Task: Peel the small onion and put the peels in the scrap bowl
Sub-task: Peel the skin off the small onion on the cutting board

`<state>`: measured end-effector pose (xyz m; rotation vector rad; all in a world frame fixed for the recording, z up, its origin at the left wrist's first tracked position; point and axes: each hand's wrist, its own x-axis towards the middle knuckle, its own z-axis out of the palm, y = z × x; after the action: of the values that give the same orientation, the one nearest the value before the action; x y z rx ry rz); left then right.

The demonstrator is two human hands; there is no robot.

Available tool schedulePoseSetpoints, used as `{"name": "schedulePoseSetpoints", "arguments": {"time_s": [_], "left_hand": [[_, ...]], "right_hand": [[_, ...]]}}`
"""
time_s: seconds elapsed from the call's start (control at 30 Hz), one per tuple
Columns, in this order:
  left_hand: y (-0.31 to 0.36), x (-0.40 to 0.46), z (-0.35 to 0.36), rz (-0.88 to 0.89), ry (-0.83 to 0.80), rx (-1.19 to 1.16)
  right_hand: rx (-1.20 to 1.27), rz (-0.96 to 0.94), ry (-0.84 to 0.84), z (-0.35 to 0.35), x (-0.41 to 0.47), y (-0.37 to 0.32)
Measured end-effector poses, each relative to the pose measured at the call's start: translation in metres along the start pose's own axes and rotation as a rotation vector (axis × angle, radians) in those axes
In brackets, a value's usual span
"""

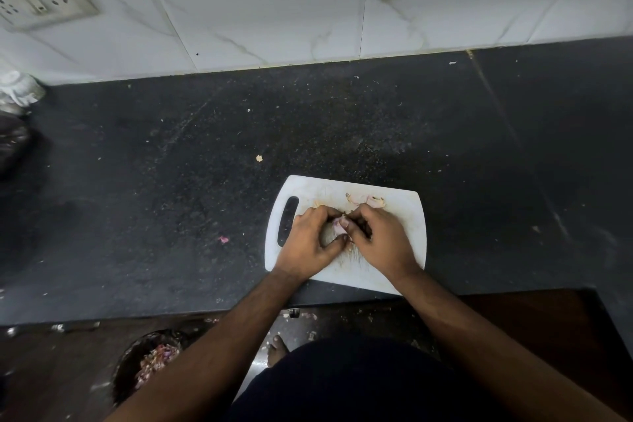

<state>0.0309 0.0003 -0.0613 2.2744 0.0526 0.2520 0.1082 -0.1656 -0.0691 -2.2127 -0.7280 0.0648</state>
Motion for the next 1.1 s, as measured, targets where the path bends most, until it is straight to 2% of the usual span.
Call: {"name": "schedulePoseSetpoints", "arguments": {"time_s": [0.17, 0.4, 0.67, 0.83, 1.1], "left_hand": [[0.001, -0.002, 0.001, 0.088, -0.042, 0.031], [-0.001, -0.002, 0.001, 0.062, -0.046, 0.01], [0.004, -0.001, 0.0, 0.018, -0.03, -0.014], [0.004, -0.003, 0.0, -0.047, -0.032, -0.08], [0.0, -0.002, 0.001, -0.118, -0.066, -0.091]], "right_hand": [[-0.02, -0.007, -0.006, 0.0, 0.003, 0.006], [-0.177, -0.037, -0.03, 0.008, 0.004, 0.011], [0.039, 0.038, 0.007, 0.002, 0.001, 0.008], [-0.267, -0.029, -0.067, 0.007, 0.002, 0.002], [-0.351, -0.026, -0.061, 0.008, 0.004, -0.006]]}}
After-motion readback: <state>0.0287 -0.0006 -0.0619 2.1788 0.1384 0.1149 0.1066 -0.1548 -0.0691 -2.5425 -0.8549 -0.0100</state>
